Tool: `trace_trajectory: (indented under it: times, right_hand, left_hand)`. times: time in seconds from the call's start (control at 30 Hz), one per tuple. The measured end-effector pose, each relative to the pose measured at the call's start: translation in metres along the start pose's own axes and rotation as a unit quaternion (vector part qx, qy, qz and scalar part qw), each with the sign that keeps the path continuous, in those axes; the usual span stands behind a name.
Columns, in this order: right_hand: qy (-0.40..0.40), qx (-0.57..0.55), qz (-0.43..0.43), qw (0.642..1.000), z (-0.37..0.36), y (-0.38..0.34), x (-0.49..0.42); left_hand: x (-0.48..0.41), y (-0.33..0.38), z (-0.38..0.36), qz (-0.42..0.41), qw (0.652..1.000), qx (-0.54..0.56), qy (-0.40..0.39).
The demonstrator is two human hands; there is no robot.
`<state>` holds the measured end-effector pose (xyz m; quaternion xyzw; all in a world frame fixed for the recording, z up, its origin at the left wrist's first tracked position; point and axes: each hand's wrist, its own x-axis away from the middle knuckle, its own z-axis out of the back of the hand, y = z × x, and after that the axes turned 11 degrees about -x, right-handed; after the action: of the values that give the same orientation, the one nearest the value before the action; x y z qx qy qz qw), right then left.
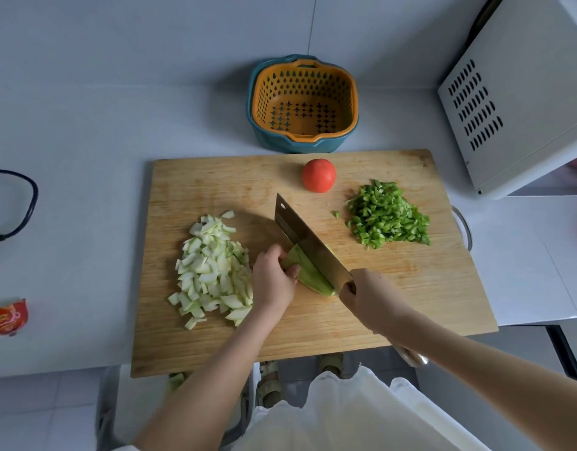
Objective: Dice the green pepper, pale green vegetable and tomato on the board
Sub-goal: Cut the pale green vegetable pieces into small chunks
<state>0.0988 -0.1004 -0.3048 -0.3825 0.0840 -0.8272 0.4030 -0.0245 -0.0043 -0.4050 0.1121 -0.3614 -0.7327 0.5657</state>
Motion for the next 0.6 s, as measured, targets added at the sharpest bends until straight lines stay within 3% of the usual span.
trace_trajectory:
  times: [0.13,0.4,0.6]
  right_hand:
    - [0.058,-0.026,0.021,0.998,-0.021,0.007,-0.002]
    - [0.086,-0.047,0.064,0.993,-0.012,0.008,0.019]
    - [0.094,-0.007,0.096,0.991,-0.006,0.007,0.043]
  left_hand:
    - [0.0,0.003,0.001,0.012,1.0,-0.012,0.013]
    - [0.01,0.007,-0.002,0.063,0.996,0.036,0.049]
    - [0.01,0.013,0.005,0.087,0.995,0.026,0.033]
